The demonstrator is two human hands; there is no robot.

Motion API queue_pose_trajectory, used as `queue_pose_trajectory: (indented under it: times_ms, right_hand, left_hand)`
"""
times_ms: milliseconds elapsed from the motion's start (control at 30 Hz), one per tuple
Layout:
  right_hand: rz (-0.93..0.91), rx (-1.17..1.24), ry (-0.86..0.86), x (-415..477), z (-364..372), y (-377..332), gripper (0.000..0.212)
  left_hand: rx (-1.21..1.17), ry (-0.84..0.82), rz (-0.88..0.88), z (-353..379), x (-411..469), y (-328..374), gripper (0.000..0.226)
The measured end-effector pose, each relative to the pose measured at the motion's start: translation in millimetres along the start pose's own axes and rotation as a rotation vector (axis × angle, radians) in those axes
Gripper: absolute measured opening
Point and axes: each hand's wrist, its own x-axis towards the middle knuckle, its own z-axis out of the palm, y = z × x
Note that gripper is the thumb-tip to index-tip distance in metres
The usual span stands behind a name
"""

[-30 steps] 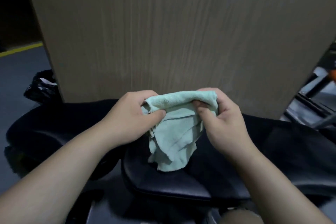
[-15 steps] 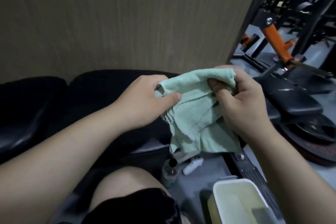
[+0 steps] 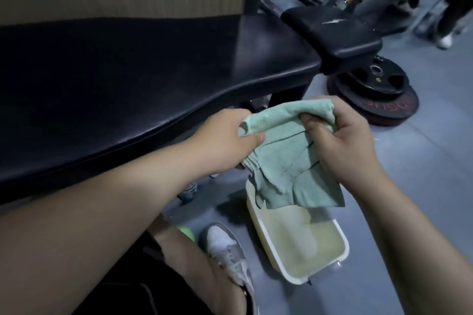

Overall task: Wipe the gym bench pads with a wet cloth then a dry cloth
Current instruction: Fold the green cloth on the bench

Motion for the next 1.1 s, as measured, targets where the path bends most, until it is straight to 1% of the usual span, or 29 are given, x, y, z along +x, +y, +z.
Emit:
queue_pose_trajectory:
  times_ms: [167, 233, 333, 467, 600, 733, 833, 1000, 1100]
  right_hand:
    - [0.150, 0.012, -0.010, -27, -8, 41, 0.021]
    - [0.205, 0.014, -0.029, -39, -8, 58, 0.019]
    - [0.306, -0.021, -0.062, -60, 0, 89, 0.017]
    - [0.394, -0.020, -0.120, -86, 19, 129, 0.011]
    - [0.467, -0.078, -0.171, -103, 39, 166, 0.009]
    - [0.555, -0.140, -0.215, -114, 56, 199, 0.011]
    - [0.609, -0.150, -0.222, -119, 68, 215, 0.018]
    - [0.675, -0.183, -0.260, -123, 84, 237, 0.023]
    - [0.774, -0.163, -0.271, -126, 90, 246, 0.034]
  left_hand:
    - [-0.152, -0.107, -0.126, 50, 4, -14, 0.014]
    - [-0.085, -0.150, -0.153, 71, 4, -29, 0.015]
    - [0.056, -0.237, -0.243, 101, 4, -53, 0.025]
    - [0.193, -0.391, -0.357, 131, 11, -78, 0.020]
    - [0.227, -0.511, -0.463, 152, 18, -106, 0.022]
    - [0.320, -0.581, -0.488, 168, 23, -133, 0.017]
    - [0.414, -0.618, -0.485, 170, 28, -143, 0.018]
    - [0.446, -0.668, -0.494, 171, 34, -153, 0.021]
    - [0.473, -0.679, -0.479, 176, 39, -157, 0.020]
